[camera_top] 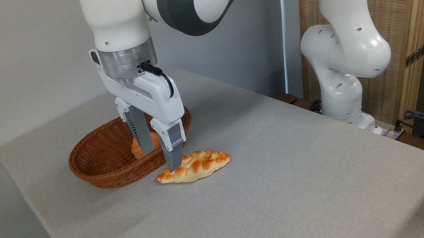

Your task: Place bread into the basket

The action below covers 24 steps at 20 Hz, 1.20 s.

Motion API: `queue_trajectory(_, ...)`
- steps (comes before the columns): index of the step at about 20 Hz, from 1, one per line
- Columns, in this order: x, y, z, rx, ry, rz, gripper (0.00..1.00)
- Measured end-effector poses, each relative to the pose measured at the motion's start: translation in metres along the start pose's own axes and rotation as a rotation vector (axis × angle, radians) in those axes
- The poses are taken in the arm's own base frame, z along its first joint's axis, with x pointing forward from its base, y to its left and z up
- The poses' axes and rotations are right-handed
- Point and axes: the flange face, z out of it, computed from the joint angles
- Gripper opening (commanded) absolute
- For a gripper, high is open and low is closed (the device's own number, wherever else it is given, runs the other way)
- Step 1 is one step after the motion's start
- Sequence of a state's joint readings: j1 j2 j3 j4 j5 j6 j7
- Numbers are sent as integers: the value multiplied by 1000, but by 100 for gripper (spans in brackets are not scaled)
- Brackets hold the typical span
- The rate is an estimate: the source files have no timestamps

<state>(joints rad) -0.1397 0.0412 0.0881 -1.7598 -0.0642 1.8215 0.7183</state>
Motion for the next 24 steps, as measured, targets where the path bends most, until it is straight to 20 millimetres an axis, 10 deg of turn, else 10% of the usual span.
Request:
queue_trajectory(15, -1, 1, -1, -5, -5, 10, 100)
queue_trajectory(24, -15, 14, 16, -88, -70, 333, 100)
